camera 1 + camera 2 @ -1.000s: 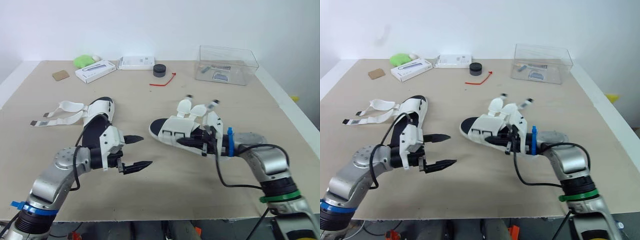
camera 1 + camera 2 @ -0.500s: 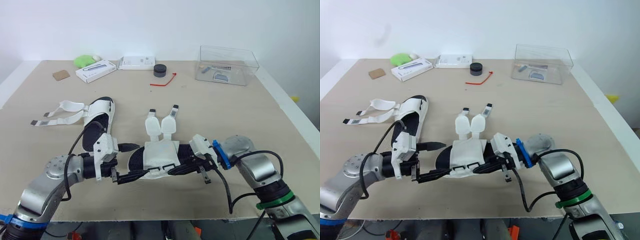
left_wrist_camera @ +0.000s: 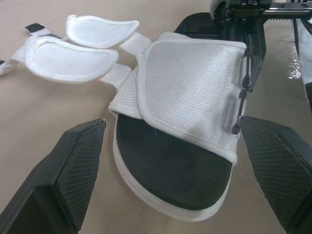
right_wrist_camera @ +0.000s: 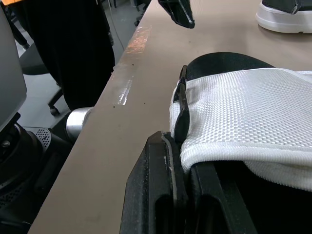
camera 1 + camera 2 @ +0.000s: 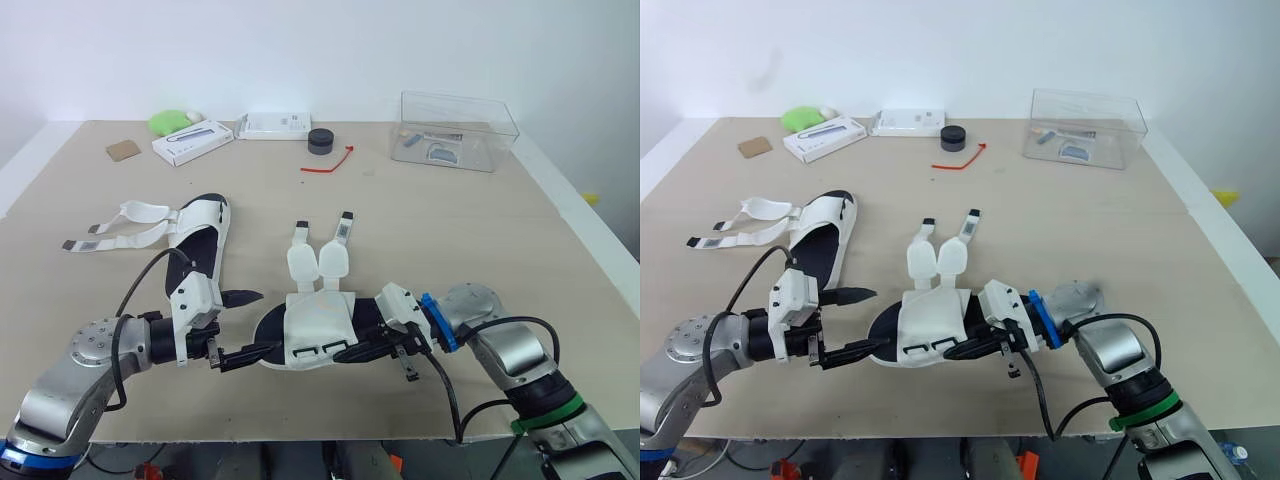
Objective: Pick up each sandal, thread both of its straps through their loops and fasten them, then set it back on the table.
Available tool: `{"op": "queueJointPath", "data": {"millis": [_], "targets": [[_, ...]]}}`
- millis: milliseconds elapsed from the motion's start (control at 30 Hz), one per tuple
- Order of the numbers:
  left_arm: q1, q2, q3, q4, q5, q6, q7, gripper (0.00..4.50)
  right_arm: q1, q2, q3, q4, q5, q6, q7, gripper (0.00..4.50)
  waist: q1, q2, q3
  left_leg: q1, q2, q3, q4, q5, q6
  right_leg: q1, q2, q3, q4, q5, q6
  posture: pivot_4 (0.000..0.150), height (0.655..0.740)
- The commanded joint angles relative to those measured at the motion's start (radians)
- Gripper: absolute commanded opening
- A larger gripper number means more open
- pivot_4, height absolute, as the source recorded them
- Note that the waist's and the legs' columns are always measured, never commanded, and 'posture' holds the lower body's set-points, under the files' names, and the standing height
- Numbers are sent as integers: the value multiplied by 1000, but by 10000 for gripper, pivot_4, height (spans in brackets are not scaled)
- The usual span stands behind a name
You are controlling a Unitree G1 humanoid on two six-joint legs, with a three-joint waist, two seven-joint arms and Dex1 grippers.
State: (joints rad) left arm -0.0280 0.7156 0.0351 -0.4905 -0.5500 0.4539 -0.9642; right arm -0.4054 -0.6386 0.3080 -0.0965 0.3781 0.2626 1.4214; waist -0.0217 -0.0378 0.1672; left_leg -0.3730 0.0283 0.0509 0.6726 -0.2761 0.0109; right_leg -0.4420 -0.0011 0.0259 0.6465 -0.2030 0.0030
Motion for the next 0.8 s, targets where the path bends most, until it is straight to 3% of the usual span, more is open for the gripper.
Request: {"op": "queueJointPath", "data": {"millis": [33,133,300,333,600,800], "targets": [[-30,6,-14,-18,12,-26,-10,45000,-20,-2,-21,8,3,-7,7,3950,0,0,0,0,0,0,0,0,0,0,0,0,0,0,0,1500,7400],[-43,4,-32,-17,16,-24,-12,45000,-19,-8,-28,7,6,-1,0,15908,0,0,0,0,0,0,0,0,0,0,0,0,0,0,0,1500,7400],[-53,7,-44,-9,22,-30,-19,45000,21,-42,-59,-45,42,29,1,40540,1,0,0,0,0,0,0,0,0,0,0,0,0,0,-1,1500,7400],[-55,7,-44,-6,22,-30,-20,45000,35,-55,-68,-60,51,31,5,42831,1,0,0,0,0,-1,0,0,0,0,0,0,0,0,-1,1500,7400],[-103,6,-49,51,34,-41,-38,45000,131,-184,-194,-92,109,51,23,42831,1,-1,0,0,-1,0,0,0,0,1,-1,0,0,0,1,1500,7400],[-147,-6,-64,128,60,-90,-66,45000,60,-145,-252,-62,140,100,-58,42831,-1,-1,0,2,1,1,1,0,0,1,3,0,0,2,-1,1500,7400]]}}
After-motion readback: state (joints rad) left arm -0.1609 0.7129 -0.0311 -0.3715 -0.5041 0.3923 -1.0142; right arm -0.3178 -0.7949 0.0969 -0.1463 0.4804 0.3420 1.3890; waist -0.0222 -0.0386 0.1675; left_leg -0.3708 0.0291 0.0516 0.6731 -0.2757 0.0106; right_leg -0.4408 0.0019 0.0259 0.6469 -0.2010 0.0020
